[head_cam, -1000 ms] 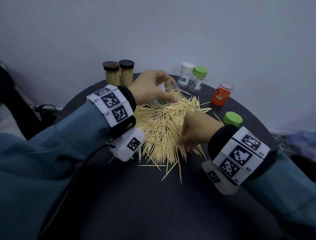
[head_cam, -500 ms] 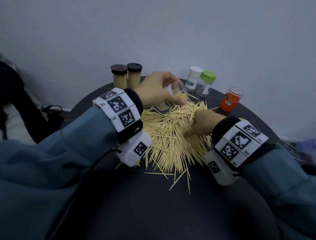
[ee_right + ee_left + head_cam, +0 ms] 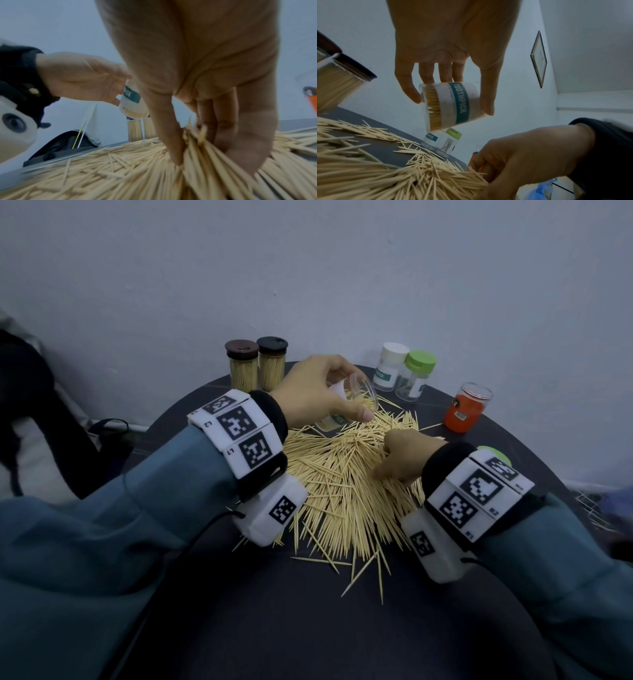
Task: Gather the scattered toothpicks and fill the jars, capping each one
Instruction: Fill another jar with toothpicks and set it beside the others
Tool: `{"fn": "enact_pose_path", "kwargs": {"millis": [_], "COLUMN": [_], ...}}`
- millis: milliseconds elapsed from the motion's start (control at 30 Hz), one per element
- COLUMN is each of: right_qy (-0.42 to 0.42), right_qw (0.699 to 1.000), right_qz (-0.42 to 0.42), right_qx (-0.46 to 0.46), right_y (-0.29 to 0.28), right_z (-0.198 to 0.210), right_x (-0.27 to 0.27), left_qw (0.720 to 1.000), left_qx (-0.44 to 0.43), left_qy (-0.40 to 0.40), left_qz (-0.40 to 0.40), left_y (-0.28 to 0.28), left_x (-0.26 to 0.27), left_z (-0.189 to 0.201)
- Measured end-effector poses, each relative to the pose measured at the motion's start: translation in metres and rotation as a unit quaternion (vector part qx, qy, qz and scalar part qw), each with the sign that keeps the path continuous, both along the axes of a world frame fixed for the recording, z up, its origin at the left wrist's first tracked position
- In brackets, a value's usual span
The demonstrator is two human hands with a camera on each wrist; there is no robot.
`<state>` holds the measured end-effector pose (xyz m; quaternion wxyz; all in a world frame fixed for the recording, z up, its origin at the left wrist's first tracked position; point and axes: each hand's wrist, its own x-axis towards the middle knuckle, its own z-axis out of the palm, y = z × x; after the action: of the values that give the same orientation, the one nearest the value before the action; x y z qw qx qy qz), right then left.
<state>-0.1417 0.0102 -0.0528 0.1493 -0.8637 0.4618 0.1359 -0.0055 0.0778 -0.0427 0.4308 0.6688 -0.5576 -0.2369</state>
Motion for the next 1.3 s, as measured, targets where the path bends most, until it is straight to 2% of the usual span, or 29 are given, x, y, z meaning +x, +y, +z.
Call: {"fn": "enact_pose_path", "kwargs": {"millis": [467, 633, 700, 833, 1000, 1133, 1300], "right_qy": [-0.026, -0.106, -0.169, -0.292, -0.353, -0.412, -0.593], "right_qw": [0.996, 0.975, 0.946, 0.884, 0.817, 0.785, 0.685], "right_qz": [-0.048, -0.051, -0.086, -0.118, -0.128, -0.127, -0.125], "right_qx": [0.074, 0.189, 0.263, 0.345, 0.437, 0.444, 0.405], "right_y": [-0.014, -0.021, -0.023, -0.028, -0.038, -0.039, -0.039], "right_z": [0.001, -0.002, -0.004, -0.005, -0.005, -0.001, 0.013], "right_x": [-0.003, -0.005, -0.008, -0.011, -0.012, -0.013, -0.007], "left_qw": [1.0, 1.0, 1.0, 1.0, 1.0, 1.0, 1.0], "left_qx": [0.001, 0.004, 0.006, 0.004, -0.006, -0.012, 0.005], "left_qy": [-0.017, -0.017, -0.015, -0.011, -0.002, 0.003, 0.021], "left_qz": [0.005, 0.007, 0.01, 0.009, 0.011, 0.016, 0.0], "left_y": [-0.002, -0.003, -0.004, -0.004, -0.004, -0.005, -0.004], "left_x": [0.001, 0.002, 0.003, 0.005, 0.005, 0.006, 0.004], "left_z": [-0.003, -0.005, -0.006, -0.006, -0.008, -0.008, -0.01]}}
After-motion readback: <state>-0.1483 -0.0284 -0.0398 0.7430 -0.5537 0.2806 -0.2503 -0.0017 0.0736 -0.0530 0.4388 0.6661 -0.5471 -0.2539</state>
